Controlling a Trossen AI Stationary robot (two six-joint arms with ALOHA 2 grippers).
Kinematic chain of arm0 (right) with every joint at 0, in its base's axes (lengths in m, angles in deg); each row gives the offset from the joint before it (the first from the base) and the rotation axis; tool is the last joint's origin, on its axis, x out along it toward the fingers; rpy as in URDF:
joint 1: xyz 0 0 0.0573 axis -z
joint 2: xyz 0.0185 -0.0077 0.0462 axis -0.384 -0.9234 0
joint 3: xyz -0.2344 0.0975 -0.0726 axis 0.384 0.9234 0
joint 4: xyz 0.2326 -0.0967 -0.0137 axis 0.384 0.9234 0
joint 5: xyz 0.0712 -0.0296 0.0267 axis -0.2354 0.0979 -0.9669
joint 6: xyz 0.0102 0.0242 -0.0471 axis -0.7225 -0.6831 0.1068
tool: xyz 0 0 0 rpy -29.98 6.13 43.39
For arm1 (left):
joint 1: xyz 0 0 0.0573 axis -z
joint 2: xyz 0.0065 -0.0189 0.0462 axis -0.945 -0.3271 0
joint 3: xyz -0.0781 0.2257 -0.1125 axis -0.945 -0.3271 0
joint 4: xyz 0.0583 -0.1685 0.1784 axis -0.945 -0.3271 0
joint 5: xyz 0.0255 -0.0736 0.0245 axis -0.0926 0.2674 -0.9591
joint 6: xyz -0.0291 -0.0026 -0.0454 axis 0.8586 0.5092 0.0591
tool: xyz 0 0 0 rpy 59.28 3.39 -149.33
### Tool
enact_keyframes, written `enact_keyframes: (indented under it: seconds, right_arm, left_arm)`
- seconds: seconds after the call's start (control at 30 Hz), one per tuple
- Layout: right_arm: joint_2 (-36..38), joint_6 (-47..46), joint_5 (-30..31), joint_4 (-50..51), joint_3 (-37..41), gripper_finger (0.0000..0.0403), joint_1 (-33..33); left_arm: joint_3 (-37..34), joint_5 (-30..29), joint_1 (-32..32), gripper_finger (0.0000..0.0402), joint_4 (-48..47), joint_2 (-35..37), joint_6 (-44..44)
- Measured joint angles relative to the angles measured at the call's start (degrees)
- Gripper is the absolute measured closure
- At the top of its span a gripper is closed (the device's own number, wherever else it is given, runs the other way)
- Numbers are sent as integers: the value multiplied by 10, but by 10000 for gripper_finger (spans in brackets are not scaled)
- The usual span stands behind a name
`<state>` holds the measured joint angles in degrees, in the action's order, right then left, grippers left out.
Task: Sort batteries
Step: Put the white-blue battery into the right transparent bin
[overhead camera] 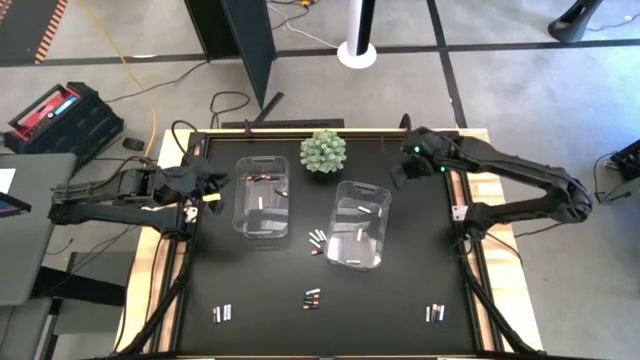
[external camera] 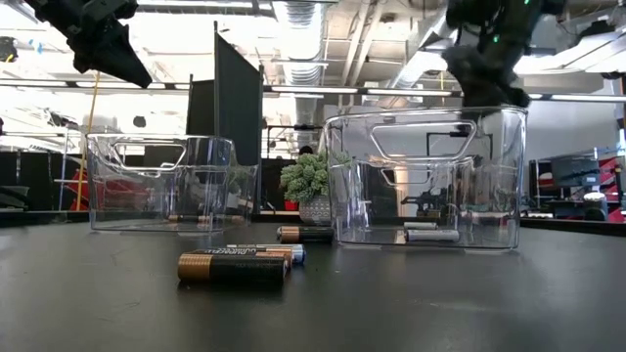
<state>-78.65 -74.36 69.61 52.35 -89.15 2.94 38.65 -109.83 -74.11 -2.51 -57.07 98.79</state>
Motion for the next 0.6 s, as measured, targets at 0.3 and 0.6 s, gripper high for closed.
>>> enact_keyframes:
  seconds: [0.3,0.6]
  right_arm:
    - [-44,-73,0,-113,-1,379,-135]
    - [-193,-83,0,-125,-73,379,-193]
  left_arm:
    - [0,0,0,329,0,0,-16]
    - [0,0,0,329,0,0,-43]
